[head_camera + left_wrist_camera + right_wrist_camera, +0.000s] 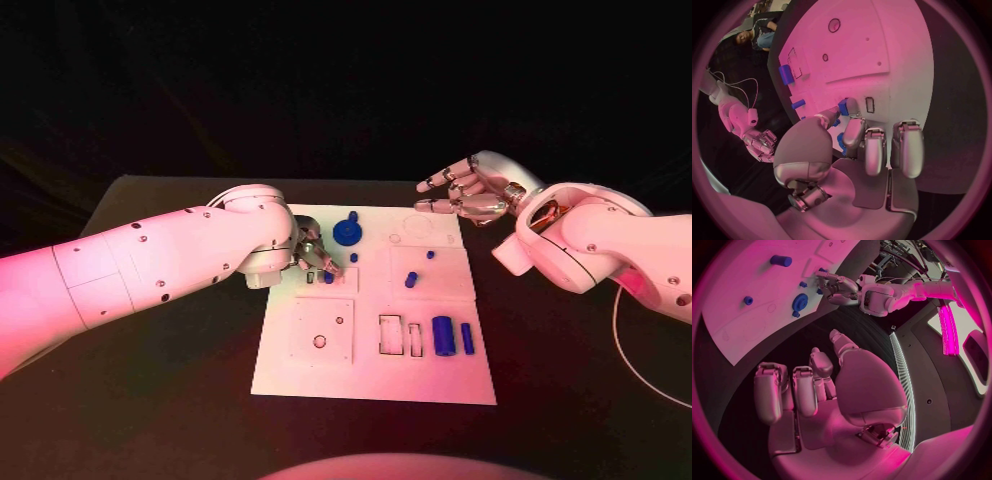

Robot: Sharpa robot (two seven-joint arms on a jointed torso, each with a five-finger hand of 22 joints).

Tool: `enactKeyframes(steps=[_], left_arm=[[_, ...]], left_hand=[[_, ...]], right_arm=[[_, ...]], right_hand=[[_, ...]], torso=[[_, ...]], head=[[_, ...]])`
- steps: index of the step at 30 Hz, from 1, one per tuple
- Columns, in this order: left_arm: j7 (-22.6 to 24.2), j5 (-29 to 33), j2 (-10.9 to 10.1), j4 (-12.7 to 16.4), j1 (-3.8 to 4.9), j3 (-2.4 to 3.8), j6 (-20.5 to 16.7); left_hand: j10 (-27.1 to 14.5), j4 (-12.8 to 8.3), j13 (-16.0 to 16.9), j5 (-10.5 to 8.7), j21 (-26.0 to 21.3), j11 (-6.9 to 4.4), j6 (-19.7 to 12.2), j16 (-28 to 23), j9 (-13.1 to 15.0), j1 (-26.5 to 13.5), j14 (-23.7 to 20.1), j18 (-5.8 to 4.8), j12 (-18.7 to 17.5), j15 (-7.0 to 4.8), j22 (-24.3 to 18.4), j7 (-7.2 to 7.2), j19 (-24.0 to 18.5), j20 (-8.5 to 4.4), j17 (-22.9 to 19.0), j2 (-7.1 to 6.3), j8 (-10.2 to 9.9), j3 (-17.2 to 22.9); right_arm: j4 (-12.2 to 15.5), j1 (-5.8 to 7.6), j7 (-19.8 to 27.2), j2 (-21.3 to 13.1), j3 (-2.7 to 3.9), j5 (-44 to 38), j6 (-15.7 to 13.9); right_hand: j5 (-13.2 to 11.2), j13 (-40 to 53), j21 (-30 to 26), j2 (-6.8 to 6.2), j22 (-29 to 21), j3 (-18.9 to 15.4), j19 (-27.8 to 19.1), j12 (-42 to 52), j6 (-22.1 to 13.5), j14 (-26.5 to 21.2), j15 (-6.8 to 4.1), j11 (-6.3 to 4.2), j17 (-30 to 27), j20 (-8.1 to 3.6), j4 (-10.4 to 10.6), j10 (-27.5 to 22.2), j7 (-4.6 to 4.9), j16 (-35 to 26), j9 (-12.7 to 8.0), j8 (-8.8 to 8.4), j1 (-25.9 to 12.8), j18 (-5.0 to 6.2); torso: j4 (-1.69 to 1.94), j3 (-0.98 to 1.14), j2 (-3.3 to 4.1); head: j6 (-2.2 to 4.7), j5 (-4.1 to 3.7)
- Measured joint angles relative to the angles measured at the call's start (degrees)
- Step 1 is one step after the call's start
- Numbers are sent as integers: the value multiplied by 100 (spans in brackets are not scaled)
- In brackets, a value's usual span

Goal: Assemble the parts on the task board

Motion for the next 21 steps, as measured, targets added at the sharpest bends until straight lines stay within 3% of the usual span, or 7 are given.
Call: enactKeyframes(steps=[8, 12, 16, 21], left_arm=[[2, -10, -53, 7, -10, 19, -5], [2, -25, -103, 39, -10, 38, -12], [2, -47, -181, 106, 6, 92, -23], [0, -62, -278, 210, 70, 180, -39]], left_hand=[[43, 183, 18, 0, 23, -1, 48, 0, -34, -96, 0, 0, 0, 0, 0, -8, 0, 0, -1, -43, -57, -703], [43, 219, 18, 0, 23, -1, 48, 0, -33, -96, 20, 1, 0, -20, 0, -8, 0, 0, -1, -43, -73, -816], [42, 265, 18, 0, 23, -1, 68, 0, -44, 5, 20, 1, 0, -20, 0, -28, 0, 0, -1, 58, -73, -1066], [42, 277, 18, 0, 23, -1, 68, 0, -44, 35, 20, 0, 0, -20, 0, -28, 0, 0, -1, 88, -96, -1126]], right_arm=[[-3, 0, 4, 2, 0, 14, 0], [-5, 0, 6, 4, 0, 19, 0], [-8, 0, 7, 6, 0, 23, 0], [-17, 0, 8, 11, 0, 27, 0]], right_hand=[[19, -10, -21, 30, -1, -154, 0, 0, 0, 0, 0, 20, 0, 0, 109, -20, 0, -22, 0, 0, -90, 0], [19, -14, -21, 30, -1, -182, 0, 0, 0, 0, 0, 20, 0, 0, 136, -20, 0, -22, 0, 0, -90, 0], [53, -18, -21, 54, -1, -246, 0, 0, 0, 0, 0, 20, -1, 0, 170, -20, 0, -22, 0, 0, -113, 0], [75, -18, -21, 54, -2, -248, 0, 0, 0, 0, 0, 20, 4, 0, 172, -20, 0, -22, 0, 0, -113, 0]], torso=[[-1, -5, -1], [-1, -5, -1], [-1, -4, -1], [-1, -2, -3]], head=[[12, 8], [18, 14], [21, 19], [27, 20]])
